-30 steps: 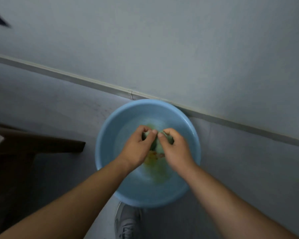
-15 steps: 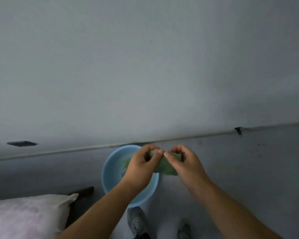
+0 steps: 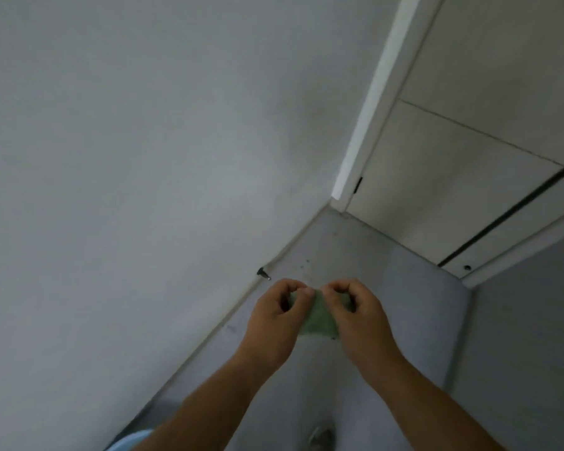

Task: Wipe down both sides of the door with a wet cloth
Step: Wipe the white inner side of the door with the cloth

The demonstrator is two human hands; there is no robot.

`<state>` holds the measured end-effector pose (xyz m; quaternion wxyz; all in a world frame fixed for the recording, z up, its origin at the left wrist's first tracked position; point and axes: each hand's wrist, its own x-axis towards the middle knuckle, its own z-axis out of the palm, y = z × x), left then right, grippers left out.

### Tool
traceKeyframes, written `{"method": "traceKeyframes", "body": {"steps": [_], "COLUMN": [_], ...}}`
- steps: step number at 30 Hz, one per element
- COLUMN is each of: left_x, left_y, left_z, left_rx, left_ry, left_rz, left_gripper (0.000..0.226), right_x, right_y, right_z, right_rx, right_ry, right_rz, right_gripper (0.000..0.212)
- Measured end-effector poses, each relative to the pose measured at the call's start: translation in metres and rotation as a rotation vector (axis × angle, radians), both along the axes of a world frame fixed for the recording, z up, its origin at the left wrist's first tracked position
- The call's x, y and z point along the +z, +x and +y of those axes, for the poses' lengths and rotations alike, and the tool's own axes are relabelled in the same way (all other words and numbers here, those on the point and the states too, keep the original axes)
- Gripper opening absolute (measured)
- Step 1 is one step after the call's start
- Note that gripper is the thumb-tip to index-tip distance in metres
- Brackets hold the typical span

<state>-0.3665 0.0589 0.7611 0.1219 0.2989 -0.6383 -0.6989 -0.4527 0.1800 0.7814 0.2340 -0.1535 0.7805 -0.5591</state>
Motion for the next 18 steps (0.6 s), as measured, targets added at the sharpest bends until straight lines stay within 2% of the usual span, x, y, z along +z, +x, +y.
{"method": "traceKeyframes", "body": {"steps": [5, 18], "left_x": [0.026, 0.067], "left_y": [-0.153, -0.473], "left_z": [0.058, 0.153], "left_rx": [-0.178, -0.596], "left_ry": [-0.112, -0.227], "left_rz": [0.021, 0.111], "left_gripper": [0.012, 0.004], "right_x": [0.027, 0.059], "right_y": [-0.126, -0.396], "right_z": [0.070, 0.184], "right_rx": [-0.160, -0.543], "right_ry": [-0.007, -0.041], "right_rz": [0.089, 0.087], "right_gripper": [0.013, 0.009]}}
